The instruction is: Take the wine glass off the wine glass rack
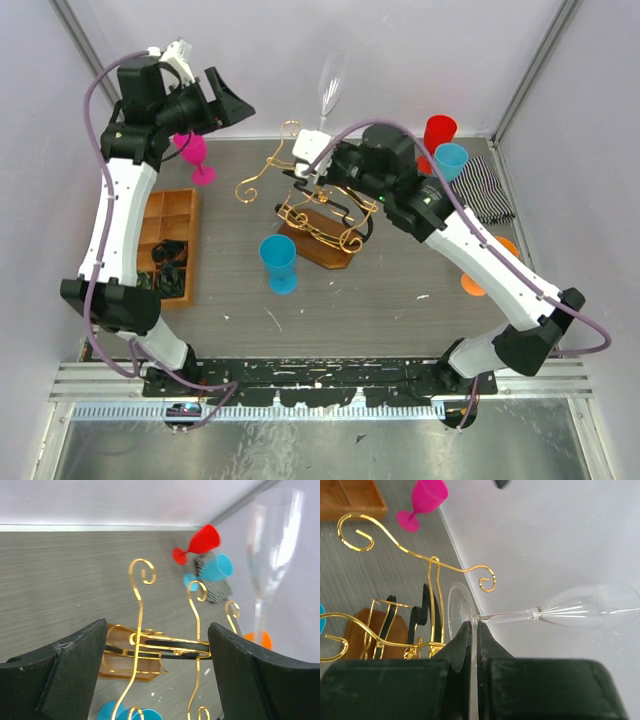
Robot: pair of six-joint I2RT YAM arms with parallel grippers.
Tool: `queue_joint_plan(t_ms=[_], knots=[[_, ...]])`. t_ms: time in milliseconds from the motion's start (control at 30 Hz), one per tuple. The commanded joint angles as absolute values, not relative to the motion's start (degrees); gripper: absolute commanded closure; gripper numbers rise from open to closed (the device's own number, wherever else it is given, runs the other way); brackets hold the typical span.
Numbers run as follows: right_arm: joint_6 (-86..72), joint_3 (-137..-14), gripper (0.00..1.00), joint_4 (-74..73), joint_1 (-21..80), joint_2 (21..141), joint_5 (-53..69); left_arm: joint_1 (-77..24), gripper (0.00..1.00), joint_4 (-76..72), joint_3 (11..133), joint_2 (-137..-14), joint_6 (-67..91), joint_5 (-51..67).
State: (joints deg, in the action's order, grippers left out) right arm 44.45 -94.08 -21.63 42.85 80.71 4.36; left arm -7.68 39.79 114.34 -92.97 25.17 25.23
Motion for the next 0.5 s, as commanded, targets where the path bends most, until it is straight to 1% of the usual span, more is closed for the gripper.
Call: queue_joint_plan(t_ms=[0,133,233,333,467], knots=[[53.8,-94.8,0.99,-18.9,44.8,80.7,-0.3,-7.5,0.1,24.4,113.7,-94.0,32.4,40.2],[55.7,-95.8,0.99,-21.1,46.7,81.7,0.4,-7.6,0.09,18.2,116.5,-96.9,38.0,46.0],[58.0,-96.6,0.99,-23.5,49.1,82.8,-0.7,-7.6,0.05,12.8,115.5,-97.4,41.1,48.3],[59.8,-96.2,0.99,-23.9,52.5,82.9,-3.2,-7.8,0.0,10.4,115.4,-98.2,43.0,50.5],[63.2,-95.4,0.99,-23.5,57.2,83.8,-9.7,-9.1,0.02,9.6,115.3,-98.8,42.6,53.1]])
